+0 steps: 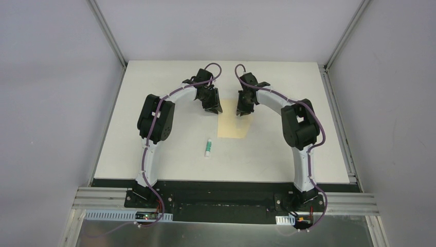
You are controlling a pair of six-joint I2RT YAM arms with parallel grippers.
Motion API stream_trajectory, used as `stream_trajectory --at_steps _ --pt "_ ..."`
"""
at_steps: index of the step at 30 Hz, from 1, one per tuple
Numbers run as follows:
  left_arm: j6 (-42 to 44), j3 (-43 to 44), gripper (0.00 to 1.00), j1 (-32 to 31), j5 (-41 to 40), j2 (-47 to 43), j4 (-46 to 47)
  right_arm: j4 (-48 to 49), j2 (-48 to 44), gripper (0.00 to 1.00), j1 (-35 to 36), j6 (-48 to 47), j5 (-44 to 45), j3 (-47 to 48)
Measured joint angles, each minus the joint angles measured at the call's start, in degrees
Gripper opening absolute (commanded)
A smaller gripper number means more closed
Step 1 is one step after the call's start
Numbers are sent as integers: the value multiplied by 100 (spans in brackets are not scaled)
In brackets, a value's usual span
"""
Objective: Place the letter into the envelope and seal it
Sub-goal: Place the letter in the envelope.
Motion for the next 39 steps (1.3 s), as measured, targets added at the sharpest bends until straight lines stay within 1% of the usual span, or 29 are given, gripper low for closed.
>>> stream_trajectory --at_steps 15,24,33,39 --pt "0 0 31 4 0 2 0 -7 -70 27 -2 13 9 0" --pt "0 0 31 4 2 2 0 -52 -70 28 -13 13 216 0" --pt "0 11 31 4 9 13 0 -42 -55 24 -13 17 216 0" --pt "-2 90 31 4 68 76 2 -2 -13 23 -13 48 55 0"
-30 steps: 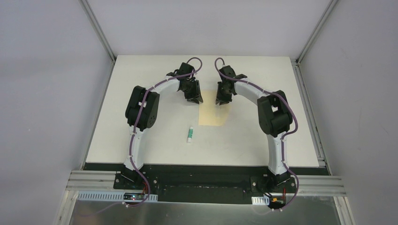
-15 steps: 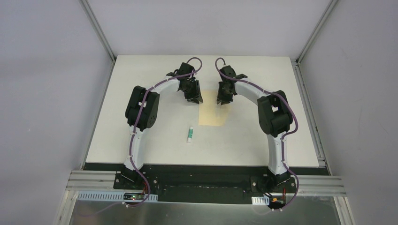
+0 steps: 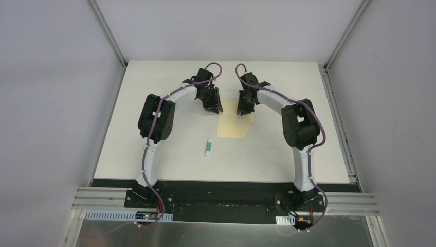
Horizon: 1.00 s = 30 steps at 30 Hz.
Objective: Place the letter into the envelope and seal it
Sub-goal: Place the letter in the envelope.
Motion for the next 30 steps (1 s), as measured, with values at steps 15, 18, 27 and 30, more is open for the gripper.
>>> stream_trajectory --at_steps 15,18,27,30 --pt "-7 15 31 0 37 13 0 57 37 24 -15 70 -173 0" --pt "-7 15 31 0 35 13 0 57 33 26 -15 68 -157 0" --pt "-22 15 33 0 33 13 4 4 -116 32 -28 46 -157 2" --pt "-24 15 37 0 35 13 15 -28 -238 34 -48 31 -157 4"
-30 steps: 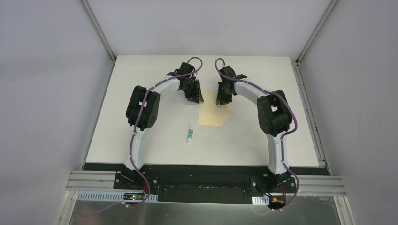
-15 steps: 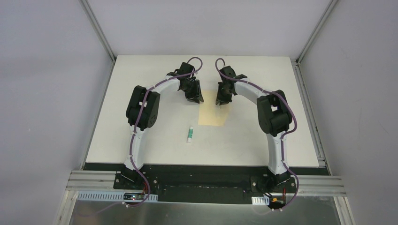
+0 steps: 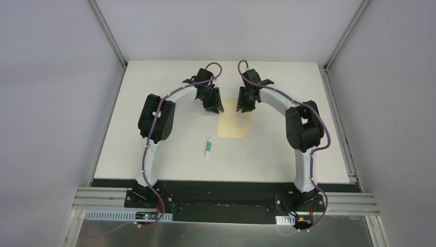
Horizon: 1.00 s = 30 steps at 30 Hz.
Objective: Place the letter into the envelope and seal it
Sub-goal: Place the letter in the envelope, then pick up the solid glue from the center of the board.
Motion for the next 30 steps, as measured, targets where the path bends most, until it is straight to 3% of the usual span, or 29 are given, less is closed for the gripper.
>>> stream_trajectory --at_steps 11,23,30 --pt "92 -125 48 0 -50 -223 -15 -116 -693 40 -39 -68 20 -76" --pt "260 -2682 52 -144 -809 -2951 59 -94 -2350 62 -22 -50 -109 -1283" --pt "271 -3753 52 -647 -1290 -3397 107 -2 -3088 65 120 28 -101 -1996"
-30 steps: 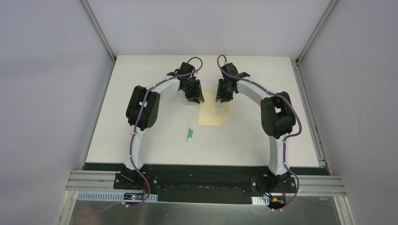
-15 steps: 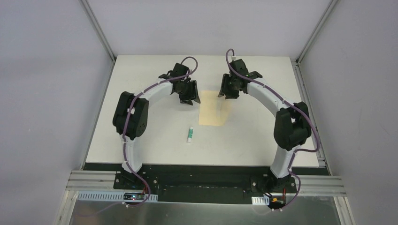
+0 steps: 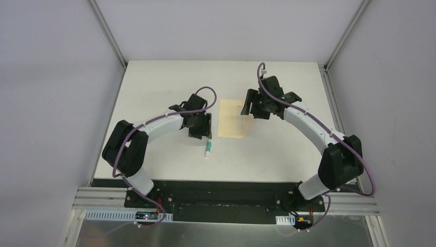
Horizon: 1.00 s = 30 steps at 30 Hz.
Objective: Place the letter into the envelope and seal it
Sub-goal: Pick up the solid glue from the center of the board.
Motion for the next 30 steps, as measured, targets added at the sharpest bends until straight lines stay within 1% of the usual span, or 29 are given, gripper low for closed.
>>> stream_trajectory --at_steps 7,9,15,23,25,27,29,30 --pt "-59 -284 51 -387 -269 0 125 146 -511 65 201 138 46 -531" --pt "-74 -317 49 -474 -374 0 195 164 -623 64 236 175 63 -671" --pt "-136 -380 37 -769 -798 24 221 216 -885 64 289 258 157 -984" --pt "-234 -214 33 -1021 -1405 348 199 345 -1154 64 483 365 229 -1248" --pt "-258 -190 29 -1088 -1513 376 192 348 -1222 63 509 374 302 -1320" --pt "-282 -188 22 -1137 -1613 385 192 330 -1261 63 518 380 358 -1351" --pt "-348 -188 13 -1161 -1700 387 186 339 -1263 63 520 382 396 -1351" --pt "-393 -186 6 -1165 -1716 387 186 330 -1263 63 529 385 422 -1351"
